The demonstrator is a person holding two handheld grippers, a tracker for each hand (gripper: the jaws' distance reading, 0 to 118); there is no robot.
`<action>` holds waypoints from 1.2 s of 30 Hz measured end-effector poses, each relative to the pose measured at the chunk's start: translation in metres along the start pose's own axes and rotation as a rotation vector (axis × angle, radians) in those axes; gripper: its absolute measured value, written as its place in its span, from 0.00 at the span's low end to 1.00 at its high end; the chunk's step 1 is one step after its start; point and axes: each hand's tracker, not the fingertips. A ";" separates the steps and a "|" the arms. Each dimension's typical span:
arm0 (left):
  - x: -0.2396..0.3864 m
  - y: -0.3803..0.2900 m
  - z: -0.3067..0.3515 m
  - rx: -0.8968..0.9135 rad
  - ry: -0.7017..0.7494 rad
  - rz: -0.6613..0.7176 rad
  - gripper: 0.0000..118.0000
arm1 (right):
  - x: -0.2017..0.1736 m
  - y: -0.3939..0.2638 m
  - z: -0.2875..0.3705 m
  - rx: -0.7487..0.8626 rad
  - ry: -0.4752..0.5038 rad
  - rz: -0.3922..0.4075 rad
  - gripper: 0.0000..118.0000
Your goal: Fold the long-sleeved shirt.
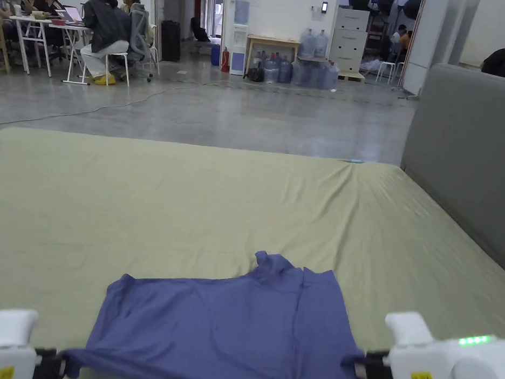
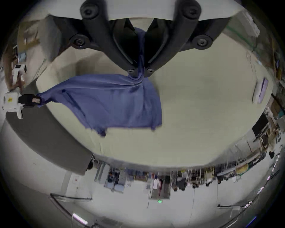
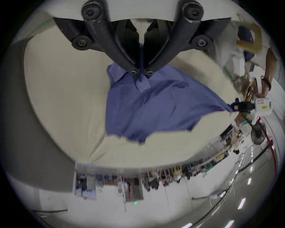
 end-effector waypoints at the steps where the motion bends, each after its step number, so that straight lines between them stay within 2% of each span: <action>1: 0.003 -0.012 -0.003 -0.039 0.006 -0.040 0.00 | -0.002 -0.013 -0.009 -0.058 -0.011 0.012 0.00; 5: 0.000 -0.039 -0.029 -0.140 0.024 -0.094 0.00 | -0.002 -0.040 -0.044 -0.225 -0.030 0.036 0.00; 11: -0.006 -0.044 -0.047 -0.173 0.025 -0.044 0.00 | 0.001 -0.042 -0.061 -0.274 -0.029 0.027 0.00; 12: -0.008 -0.041 -0.046 -0.162 0.012 -0.010 0.05 | 0.000 -0.041 -0.059 -0.273 -0.035 0.026 0.05; 13: -0.007 -0.040 -0.041 -0.158 -0.006 0.017 0.23 | 0.001 -0.039 -0.056 -0.259 -0.042 0.023 0.18; 14: -0.008 -0.036 -0.039 -0.153 0.007 0.023 0.58 | 0.001 -0.036 -0.052 -0.253 -0.042 0.030 0.42; 15: -0.009 -0.032 -0.037 -0.153 0.001 0.024 0.96 | 0.002 -0.034 -0.047 -0.252 -0.040 0.032 0.76; 16: -0.010 -0.028 -0.034 -0.147 -0.005 0.022 0.99 | 0.000 -0.033 -0.041 -0.239 -0.054 0.034 0.86; 17: -0.005 -0.023 -0.020 -0.074 -0.025 0.007 0.98 | 0.001 -0.029 -0.032 -0.195 -0.061 0.036 0.86; 19: -0.004 -0.009 -0.008 -0.066 -0.031 -0.003 0.98 | 0.004 -0.016 -0.016 -0.129 -0.055 0.030 0.86; 23: 0.017 0.014 0.005 -0.009 -0.052 -0.038 0.97 | 0.010 0.012 0.003 -0.012 -0.087 -0.034 0.85; 24: 0.023 0.020 0.007 0.030 -0.054 -0.063 0.90 | 0.010 0.018 0.004 0.019 -0.086 -0.033 0.75; 25: 0.025 0.033 0.002 0.060 -0.044 -0.091 0.72 | 0.010 0.023 0.002 0.024 -0.094 -0.024 0.54; 26: 0.031 0.039 -0.003 0.075 -0.018 -0.113 0.41 | 0.011 0.028 -0.006 0.021 -0.105 -0.027 0.21; 27: 0.034 0.044 -0.010 0.087 0.014 -0.122 0.00 | 0.012 0.030 -0.012 0.034 -0.116 -0.026 0.00; 33: 0.045 0.083 -0.047 0.098 -0.021 -0.082 0.00 | 0.017 0.068 -0.050 0.018 -0.092 -0.010 0.00; 36: 0.051 0.097 -0.064 0.095 -0.041 -0.095 0.00 | 0.031 0.109 -0.070 0.057 -0.132 -0.009 0.00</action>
